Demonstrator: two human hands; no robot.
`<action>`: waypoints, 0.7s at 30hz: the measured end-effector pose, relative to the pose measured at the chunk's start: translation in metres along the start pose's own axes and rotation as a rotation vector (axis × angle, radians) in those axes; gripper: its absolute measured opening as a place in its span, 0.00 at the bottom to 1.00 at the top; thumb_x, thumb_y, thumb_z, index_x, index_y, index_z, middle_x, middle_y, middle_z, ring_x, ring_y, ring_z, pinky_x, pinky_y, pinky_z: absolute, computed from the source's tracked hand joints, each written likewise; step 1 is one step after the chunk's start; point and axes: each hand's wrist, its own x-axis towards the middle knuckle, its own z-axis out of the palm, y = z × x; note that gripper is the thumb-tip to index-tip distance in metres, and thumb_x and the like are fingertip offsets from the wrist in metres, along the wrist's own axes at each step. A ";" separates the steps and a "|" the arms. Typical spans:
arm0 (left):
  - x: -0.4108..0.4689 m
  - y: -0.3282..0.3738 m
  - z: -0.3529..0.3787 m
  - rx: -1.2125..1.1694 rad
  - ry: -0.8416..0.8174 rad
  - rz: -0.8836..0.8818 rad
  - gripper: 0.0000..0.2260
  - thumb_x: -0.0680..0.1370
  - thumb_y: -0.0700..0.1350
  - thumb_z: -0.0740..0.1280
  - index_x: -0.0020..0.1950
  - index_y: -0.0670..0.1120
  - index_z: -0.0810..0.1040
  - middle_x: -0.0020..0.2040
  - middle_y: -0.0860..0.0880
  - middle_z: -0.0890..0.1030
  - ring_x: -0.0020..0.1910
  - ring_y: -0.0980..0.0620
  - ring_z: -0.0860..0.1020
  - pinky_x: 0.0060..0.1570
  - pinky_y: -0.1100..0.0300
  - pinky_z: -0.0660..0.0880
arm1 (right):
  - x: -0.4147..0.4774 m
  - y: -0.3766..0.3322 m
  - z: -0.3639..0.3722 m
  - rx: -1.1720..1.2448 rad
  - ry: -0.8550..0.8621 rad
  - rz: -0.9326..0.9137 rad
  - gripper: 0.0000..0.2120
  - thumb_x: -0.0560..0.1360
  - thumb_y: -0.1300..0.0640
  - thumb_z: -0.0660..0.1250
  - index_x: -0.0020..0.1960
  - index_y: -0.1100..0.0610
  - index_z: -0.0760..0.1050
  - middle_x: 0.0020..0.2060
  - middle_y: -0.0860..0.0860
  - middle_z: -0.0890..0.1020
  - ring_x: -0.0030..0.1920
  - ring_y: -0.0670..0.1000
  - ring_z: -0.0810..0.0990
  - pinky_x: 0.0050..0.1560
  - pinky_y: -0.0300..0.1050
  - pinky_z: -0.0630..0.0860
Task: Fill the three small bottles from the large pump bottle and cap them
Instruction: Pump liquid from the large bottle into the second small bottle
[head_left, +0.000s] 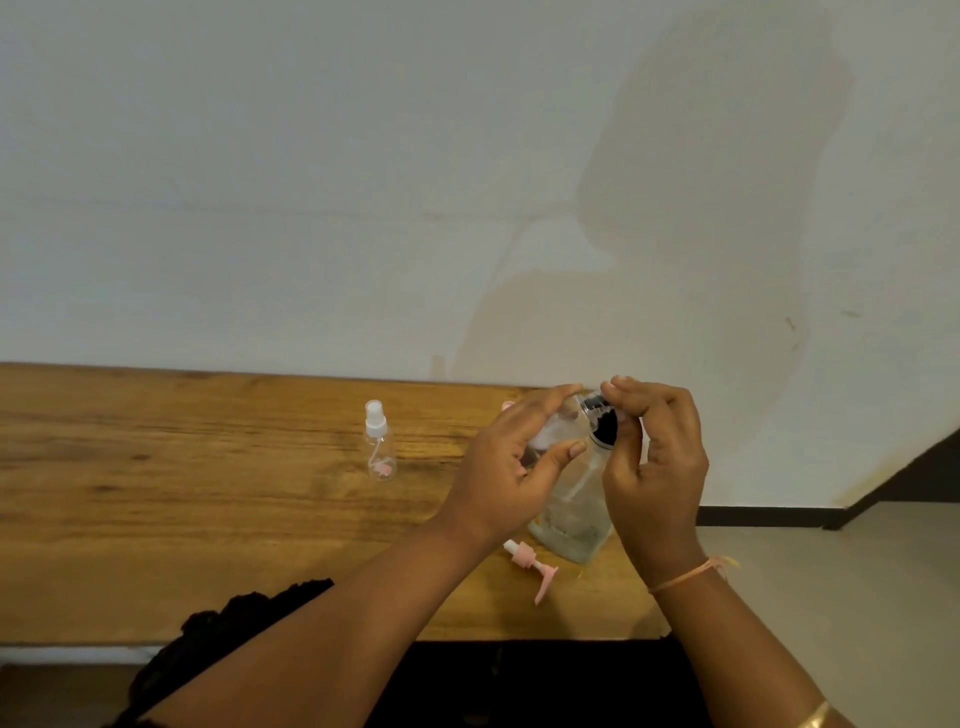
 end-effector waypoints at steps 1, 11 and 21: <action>0.000 0.000 0.000 0.010 -0.007 0.000 0.21 0.76 0.55 0.63 0.68 0.62 0.67 0.55 0.73 0.73 0.49 0.48 0.78 0.45 0.51 0.79 | 0.000 0.002 0.000 -0.004 -0.007 -0.008 0.14 0.71 0.77 0.62 0.51 0.64 0.78 0.49 0.51 0.74 0.54 0.44 0.73 0.57 0.28 0.69; 0.003 0.004 -0.008 -0.002 0.008 0.023 0.21 0.75 0.52 0.66 0.68 0.57 0.70 0.56 0.60 0.77 0.50 0.50 0.79 0.46 0.50 0.79 | 0.003 -0.011 -0.003 -0.001 0.031 0.009 0.13 0.72 0.74 0.62 0.51 0.63 0.79 0.48 0.49 0.75 0.52 0.49 0.76 0.56 0.29 0.70; -0.005 -0.001 -0.001 -0.020 -0.018 -0.027 0.22 0.76 0.52 0.66 0.70 0.57 0.69 0.58 0.65 0.76 0.50 0.49 0.79 0.46 0.47 0.79 | -0.002 -0.005 -0.004 0.059 -0.004 0.027 0.15 0.71 0.76 0.60 0.51 0.62 0.77 0.48 0.52 0.75 0.53 0.43 0.74 0.57 0.28 0.70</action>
